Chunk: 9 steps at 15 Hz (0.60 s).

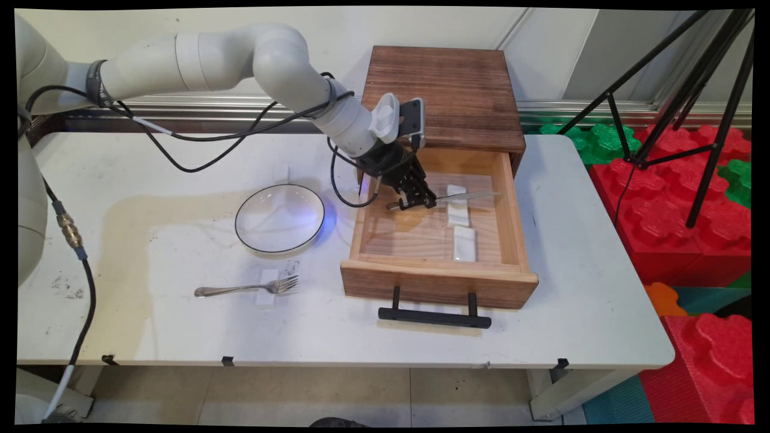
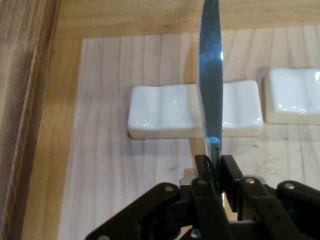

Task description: Place the picked object into the drawer

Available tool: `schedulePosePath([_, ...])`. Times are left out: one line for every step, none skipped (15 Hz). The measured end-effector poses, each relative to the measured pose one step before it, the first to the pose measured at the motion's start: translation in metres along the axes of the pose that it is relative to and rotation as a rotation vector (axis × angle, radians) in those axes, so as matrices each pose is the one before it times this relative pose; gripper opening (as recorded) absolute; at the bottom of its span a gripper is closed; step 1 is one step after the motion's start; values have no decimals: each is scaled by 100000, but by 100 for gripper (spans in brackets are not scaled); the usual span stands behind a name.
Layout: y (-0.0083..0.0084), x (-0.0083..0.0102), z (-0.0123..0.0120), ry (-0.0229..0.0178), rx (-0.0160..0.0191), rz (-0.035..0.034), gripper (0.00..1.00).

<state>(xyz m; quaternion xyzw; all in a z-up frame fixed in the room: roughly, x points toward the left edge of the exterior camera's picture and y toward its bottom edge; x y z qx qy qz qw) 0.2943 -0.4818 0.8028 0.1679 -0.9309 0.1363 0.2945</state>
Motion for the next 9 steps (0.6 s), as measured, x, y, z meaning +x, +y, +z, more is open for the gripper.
schedulePosePath([-31, -52, 61, 10, 33, 34, 0])
schedulePosePath([-45, -70, 60, 22, 44, 50, 100])
schedulePosePath([-35, -56, 45, 30, 68, 70, 100])
schedulePosePath([-49, -50, -7, 63, 202, 36, 100])
schedulePosePath([-14, -22, -17, 64, 113, -24, 100])
schedulePosePath([8, -3, -19, 64, 55, -84, 100])
schedulePosePath([17, 42, -135, 277, 269, -186, 100])
schedulePosePath([17, 85, -98, 241, 147, -163, 100])
schedulePosePath([27, 51, -90, 164, 44, -183, 100])
